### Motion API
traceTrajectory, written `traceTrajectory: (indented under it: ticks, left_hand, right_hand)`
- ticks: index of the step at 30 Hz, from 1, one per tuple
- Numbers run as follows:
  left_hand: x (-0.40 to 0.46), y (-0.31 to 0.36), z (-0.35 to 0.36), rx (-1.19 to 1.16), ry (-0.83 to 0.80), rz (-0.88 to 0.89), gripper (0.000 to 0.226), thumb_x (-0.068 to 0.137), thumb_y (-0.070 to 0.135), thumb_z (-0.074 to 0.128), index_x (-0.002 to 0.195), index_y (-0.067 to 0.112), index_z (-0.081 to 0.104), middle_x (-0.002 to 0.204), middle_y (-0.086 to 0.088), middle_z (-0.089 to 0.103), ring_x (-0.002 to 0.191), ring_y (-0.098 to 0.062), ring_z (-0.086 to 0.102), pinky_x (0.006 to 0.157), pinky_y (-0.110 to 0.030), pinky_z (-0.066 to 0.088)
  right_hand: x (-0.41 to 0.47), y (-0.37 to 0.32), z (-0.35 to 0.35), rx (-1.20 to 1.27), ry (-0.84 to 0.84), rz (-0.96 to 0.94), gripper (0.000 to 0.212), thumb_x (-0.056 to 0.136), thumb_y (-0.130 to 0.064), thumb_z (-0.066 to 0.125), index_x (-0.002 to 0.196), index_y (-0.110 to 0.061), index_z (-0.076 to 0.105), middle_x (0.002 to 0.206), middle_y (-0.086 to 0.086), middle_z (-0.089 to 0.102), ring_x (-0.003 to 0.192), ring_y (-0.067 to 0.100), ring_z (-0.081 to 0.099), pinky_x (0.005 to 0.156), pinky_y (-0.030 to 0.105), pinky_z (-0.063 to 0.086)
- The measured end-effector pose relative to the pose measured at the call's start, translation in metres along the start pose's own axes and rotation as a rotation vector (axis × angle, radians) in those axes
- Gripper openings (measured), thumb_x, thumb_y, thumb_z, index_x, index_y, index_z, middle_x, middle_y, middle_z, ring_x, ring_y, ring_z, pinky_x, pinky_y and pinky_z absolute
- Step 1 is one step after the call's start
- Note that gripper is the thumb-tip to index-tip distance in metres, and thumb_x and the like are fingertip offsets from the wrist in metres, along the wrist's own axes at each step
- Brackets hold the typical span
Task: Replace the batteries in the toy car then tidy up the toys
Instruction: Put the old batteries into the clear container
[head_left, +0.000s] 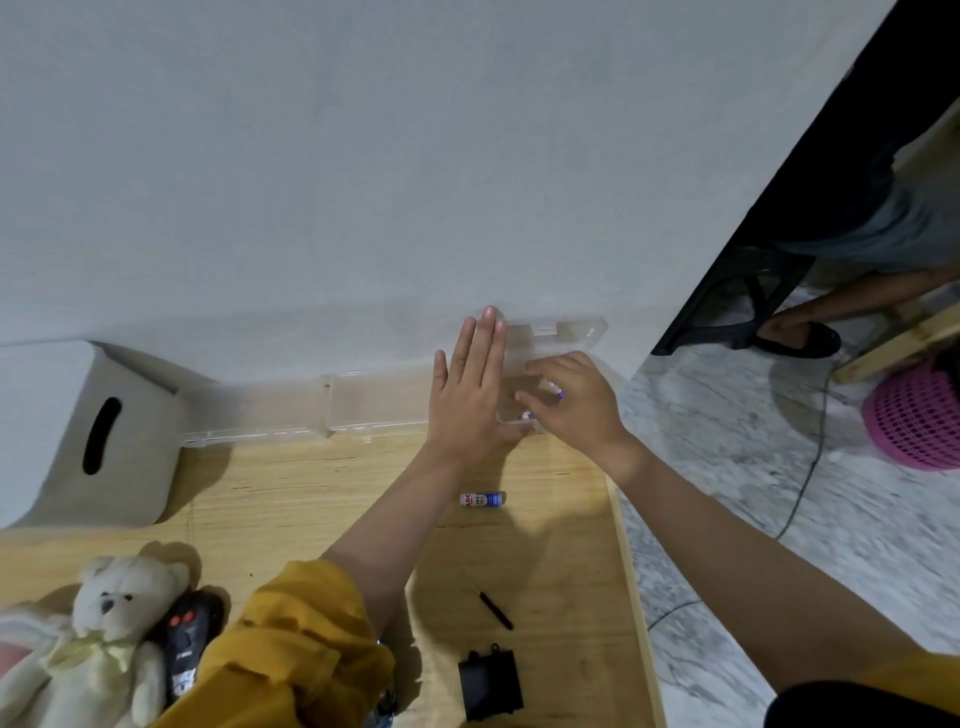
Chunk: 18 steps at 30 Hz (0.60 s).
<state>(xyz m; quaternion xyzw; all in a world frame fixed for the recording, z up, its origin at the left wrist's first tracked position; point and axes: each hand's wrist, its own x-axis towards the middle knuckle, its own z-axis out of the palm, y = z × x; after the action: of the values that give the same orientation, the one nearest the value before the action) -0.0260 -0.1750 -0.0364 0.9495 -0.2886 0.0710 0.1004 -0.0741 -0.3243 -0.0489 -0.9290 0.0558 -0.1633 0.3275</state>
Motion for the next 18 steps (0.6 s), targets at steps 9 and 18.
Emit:
traceTrajectory:
  ticks: [9,18]
  left_hand:
    - [-0.003,0.000,0.003,-0.059,0.024,0.030,0.140,0.052,0.071,0.073,0.150,0.016,-0.011,0.160,0.001,-0.007,0.146,-0.013,-0.016,0.117,-0.043,0.004]
    - [-0.015,0.007,0.007,-0.230,0.199,0.167,0.095,0.060,0.031,0.084,0.134,0.004,0.031,0.134,-0.010,0.030,0.124,-0.027,0.035,0.103,-0.051,0.038]
  right_hand:
    - [-0.019,-0.004,-0.030,0.019,0.349,-0.125,0.016,0.083,-0.018,0.069,0.092,-0.005,0.068,0.093,0.011,0.060,0.091,0.022,0.056,0.080,0.018,0.045]
    - [-0.015,-0.005,-0.032,-0.079,0.213,-0.268,0.023,0.092,-0.013,0.056,0.111,-0.006,0.067,0.123,0.011,0.062,0.121,0.027,0.052,0.105,0.027,0.036]
